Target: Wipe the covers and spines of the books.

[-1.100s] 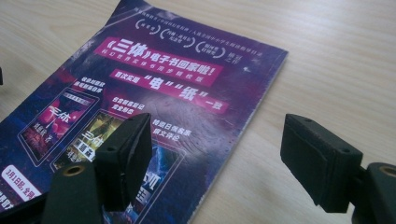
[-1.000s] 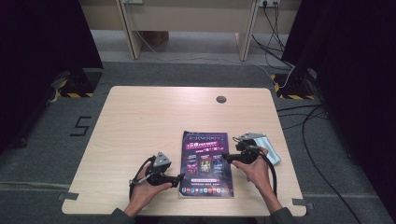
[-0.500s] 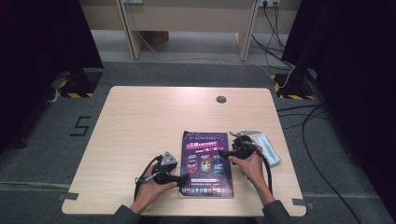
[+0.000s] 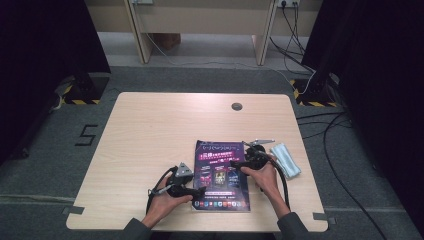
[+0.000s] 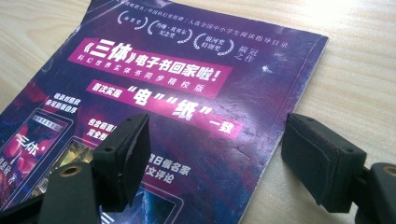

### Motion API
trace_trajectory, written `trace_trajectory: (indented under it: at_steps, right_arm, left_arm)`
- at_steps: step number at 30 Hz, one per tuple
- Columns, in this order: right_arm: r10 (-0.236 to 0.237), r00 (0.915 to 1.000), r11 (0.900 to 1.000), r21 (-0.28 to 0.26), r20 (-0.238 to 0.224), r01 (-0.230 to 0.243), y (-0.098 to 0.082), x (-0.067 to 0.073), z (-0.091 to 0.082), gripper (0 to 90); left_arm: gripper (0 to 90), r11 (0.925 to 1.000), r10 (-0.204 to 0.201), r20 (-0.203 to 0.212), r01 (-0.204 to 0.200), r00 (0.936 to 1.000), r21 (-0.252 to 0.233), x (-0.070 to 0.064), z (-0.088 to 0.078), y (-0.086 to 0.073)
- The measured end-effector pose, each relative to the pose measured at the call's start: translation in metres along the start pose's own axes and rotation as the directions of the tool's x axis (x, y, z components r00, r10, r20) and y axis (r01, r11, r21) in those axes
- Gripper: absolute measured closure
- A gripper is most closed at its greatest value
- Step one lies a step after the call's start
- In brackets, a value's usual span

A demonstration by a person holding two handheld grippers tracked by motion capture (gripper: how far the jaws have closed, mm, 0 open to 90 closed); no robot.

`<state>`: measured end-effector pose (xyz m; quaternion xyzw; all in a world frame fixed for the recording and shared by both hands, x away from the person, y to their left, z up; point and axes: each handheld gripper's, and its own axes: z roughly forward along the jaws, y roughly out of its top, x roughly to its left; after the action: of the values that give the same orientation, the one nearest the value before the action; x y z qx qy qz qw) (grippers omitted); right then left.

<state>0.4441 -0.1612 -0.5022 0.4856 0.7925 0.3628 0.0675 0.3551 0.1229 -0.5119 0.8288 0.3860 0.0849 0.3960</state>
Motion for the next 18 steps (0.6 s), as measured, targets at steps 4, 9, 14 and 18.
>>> trace_trajectory:
  at_steps: [4, 9, 14, 18]
  right_arm:
    - [0.04, 0.9989, 0.999, -0.009, -0.023, -0.041, -0.001, -0.001, 0.0, 21.3]
    - [0.112, 0.991, 0.993, -0.026, -0.074, -0.114, -0.003, -0.004, -0.003, 21.7]
    - [0.201, 0.9685, 0.977, -0.044, -0.148, -0.209, -0.01, -0.012, -0.007, 29.2]
    - [0.213, 0.964, 0.974, -0.037, -0.159, -0.222, -0.013, -0.013, -0.01, 31.1]
  left_arm:
    - [30.2, 1.0, 0.005, -0.001, -0.005, 1.0, 0.0, 0.0, 0.0, 0.0]
    - [30.9, 0.9999, 0.013, -0.002, -0.013, 0.9999, 0.005, -0.001, 0.0, 0.0]
    - [31.2, 0.9999, 0.014, -0.005, -0.014, 0.9999, 0.007, -0.002, 0.0, 0.0]
    - [31.5, 0.9999, 0.016, -0.004, -0.015, 0.9999, 0.008, -0.002, 0.0, 0.0]
